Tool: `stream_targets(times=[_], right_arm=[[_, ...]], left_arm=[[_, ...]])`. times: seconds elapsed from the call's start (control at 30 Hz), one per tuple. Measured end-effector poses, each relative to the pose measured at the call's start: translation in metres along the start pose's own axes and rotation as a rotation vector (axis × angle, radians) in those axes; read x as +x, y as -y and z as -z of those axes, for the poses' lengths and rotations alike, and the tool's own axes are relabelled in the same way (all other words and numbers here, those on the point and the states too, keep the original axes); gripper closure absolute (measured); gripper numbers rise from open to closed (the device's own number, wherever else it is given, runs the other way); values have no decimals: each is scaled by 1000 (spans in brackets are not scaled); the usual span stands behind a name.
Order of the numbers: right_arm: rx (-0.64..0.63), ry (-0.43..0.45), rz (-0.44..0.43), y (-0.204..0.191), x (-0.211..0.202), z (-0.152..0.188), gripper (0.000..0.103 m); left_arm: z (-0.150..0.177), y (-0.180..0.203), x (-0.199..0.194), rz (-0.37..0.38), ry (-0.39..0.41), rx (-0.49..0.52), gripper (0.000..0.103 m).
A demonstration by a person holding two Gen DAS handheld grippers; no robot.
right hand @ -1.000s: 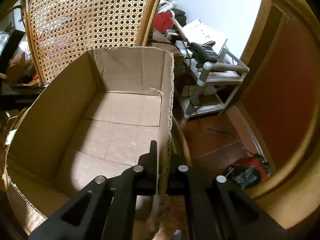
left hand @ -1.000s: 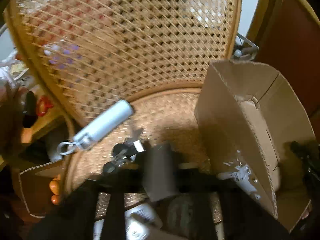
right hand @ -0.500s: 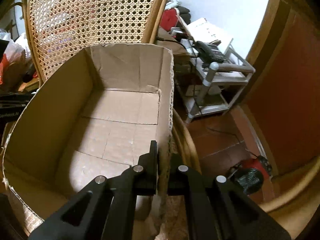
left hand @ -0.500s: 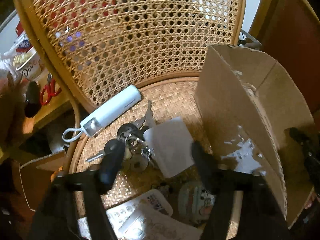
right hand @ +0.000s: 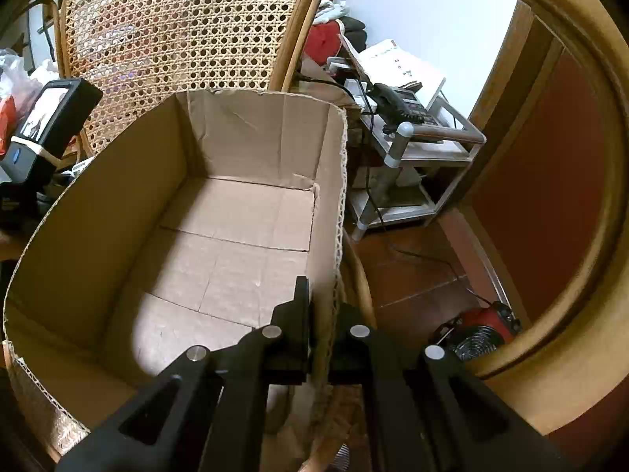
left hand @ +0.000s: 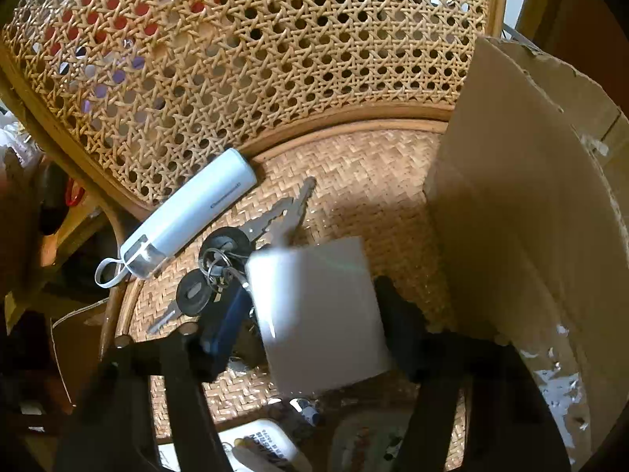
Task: Organize rigid objects
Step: 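Reach the left gripper to the white power adapter and grasp it, then lift the white adapter with the left gripper and drop it into the box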
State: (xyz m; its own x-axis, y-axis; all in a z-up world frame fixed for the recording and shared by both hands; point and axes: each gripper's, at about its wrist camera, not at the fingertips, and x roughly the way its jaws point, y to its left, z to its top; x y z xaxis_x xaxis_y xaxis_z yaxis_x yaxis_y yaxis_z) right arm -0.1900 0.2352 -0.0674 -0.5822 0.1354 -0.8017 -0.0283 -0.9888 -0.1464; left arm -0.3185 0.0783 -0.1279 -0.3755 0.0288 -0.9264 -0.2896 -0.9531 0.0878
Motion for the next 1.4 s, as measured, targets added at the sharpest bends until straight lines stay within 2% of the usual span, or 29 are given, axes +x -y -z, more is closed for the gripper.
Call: stream_targets(times=[0.1,0.23,0.37,0.5,0.67,0.9,1.0,1.4], right_arm=[[6,-6,-9,0,3,-1,96],[11,-12,-48,-3,8,-4,96],[18,-4,-88,-7,15,-8,96],[15,8,-90,-12,19,-12,96],[4,24,-88,-20,21,-17,96],[4,22,-90,-21,21,-18,96],[8,21,-93,-21,21,-18,96],[9,21,-95,-22,20,-19,96]], left_arm=[[2,-4,-3,22,13,-6,46],[7,-20,-13,98,33,-53,50],[13,-26,-38,112,105,-42,50],[15,-43,-68,149,175,-49,50],[21,-45,-102,208,266,-36,50],[17,-28,-158,307,417,-3,50],[14,-21,-173,350,458,7,50],[8,24,-224,492,565,92,50]])
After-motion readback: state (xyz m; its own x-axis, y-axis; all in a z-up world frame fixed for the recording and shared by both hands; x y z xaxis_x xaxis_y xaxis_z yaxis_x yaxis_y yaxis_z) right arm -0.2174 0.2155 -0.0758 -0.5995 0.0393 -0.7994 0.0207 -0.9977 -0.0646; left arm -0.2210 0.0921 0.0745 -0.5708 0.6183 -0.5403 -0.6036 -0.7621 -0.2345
